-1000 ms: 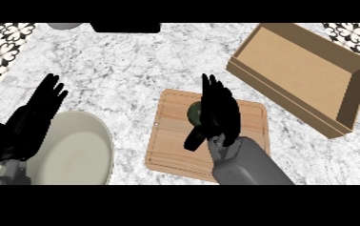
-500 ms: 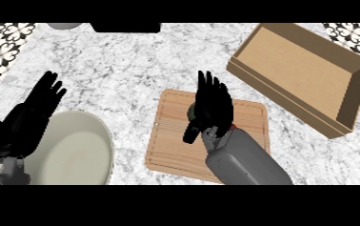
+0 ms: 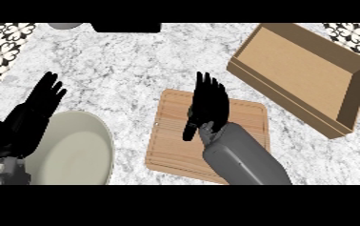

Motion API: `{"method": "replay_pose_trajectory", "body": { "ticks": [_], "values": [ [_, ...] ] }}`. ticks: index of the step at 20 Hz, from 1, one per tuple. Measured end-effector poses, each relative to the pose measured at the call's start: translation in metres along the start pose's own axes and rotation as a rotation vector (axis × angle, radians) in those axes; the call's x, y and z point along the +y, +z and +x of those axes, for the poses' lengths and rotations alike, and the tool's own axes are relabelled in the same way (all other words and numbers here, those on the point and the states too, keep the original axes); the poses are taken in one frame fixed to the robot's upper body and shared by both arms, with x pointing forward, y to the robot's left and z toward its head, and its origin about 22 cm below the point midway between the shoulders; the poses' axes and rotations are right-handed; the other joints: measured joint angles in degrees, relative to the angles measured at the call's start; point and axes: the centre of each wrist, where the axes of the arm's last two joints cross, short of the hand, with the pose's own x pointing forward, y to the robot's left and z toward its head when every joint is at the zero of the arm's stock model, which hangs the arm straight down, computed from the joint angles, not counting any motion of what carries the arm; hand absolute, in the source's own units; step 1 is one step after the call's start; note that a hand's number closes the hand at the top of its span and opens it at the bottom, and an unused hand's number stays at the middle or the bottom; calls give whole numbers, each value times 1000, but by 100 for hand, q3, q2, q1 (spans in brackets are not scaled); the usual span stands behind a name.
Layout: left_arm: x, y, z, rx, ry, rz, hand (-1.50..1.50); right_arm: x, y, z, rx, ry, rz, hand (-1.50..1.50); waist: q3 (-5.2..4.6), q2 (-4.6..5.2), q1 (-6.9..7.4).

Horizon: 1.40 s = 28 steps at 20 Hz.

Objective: Pick the squash from the cutting board and place it in the cardboard box

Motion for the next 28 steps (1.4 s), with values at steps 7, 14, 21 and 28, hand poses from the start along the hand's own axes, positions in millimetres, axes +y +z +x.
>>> {"method": "replay_pose_trajectory", "body": {
  "ticks": [7,14,21,28],
  "values": [
    [-3,0,4,-4,5,-3,0,8,-10,0,36,24,14,-150,0,1,10],
    [-8,-1,8,-3,6,-5,0,20,-23,-7,74,42,45,-150,1,3,6],
    [-6,5,1,-7,8,-2,0,32,-28,-7,92,62,91,-150,0,6,26],
    [-10,3,6,2,3,3,0,38,-32,-12,107,66,97,-150,1,1,-2]
  ]
}}
